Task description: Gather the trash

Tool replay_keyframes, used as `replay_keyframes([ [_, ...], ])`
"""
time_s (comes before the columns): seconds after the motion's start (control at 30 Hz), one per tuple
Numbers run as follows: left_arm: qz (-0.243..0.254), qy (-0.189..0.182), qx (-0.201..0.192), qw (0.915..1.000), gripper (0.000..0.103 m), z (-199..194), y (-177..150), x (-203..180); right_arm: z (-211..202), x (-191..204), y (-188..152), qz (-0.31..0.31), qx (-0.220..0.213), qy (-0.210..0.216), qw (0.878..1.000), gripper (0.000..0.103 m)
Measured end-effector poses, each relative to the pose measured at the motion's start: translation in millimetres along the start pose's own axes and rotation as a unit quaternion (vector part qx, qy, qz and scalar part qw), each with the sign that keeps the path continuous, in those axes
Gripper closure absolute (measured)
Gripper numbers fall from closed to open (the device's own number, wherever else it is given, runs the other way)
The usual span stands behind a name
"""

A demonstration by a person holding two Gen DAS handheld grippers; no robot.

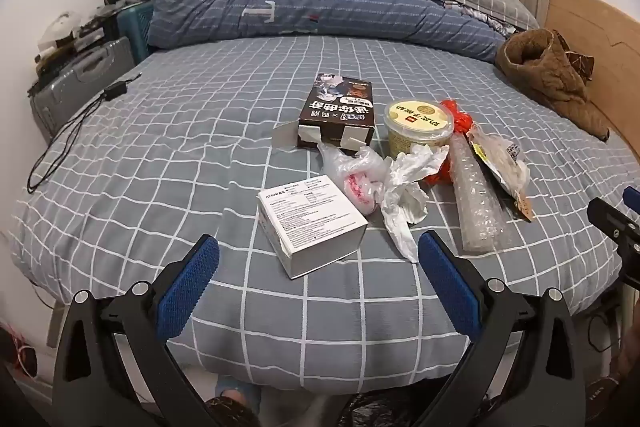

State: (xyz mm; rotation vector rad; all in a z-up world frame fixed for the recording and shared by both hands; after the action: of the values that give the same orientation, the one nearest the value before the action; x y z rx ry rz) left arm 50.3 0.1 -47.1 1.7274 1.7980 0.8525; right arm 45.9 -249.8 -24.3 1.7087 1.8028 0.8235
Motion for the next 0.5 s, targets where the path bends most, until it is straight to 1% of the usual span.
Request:
replay_keyframes([
  [0.17,0.001,-0.007,0.001,1.0000,0.006,-2.6,-2.5,3.1,0.5,0.1,0.5,0.002,-0.002,0.001,1.000,0.007],
  [0.2,0.004,0.010,0.009,0.9999,0.006,5.2,-2.6,0.2,0.6,0.3,0.6,0.002,-0.002,0.002,1.000,0.007],
  [0.5,0.004,0.007,0.009,0.9999,0.006,6.3,-3.6,-5.8,1.4,-0.7,1.3,0.003,-0.003,0.002,1.000,0.007],
])
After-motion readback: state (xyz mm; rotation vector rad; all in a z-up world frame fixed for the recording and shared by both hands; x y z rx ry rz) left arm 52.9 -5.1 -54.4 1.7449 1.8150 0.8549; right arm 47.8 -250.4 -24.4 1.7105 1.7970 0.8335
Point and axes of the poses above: each gripper's, at about its wrist camera, not at the fingertips, and z roughly the way its jaws point, x to its left, y to its top, the point moved 7 cm from there along z, roughly the way its jaws point, and after that the axes turned 6 degrees about y, right-handed, at the moved point
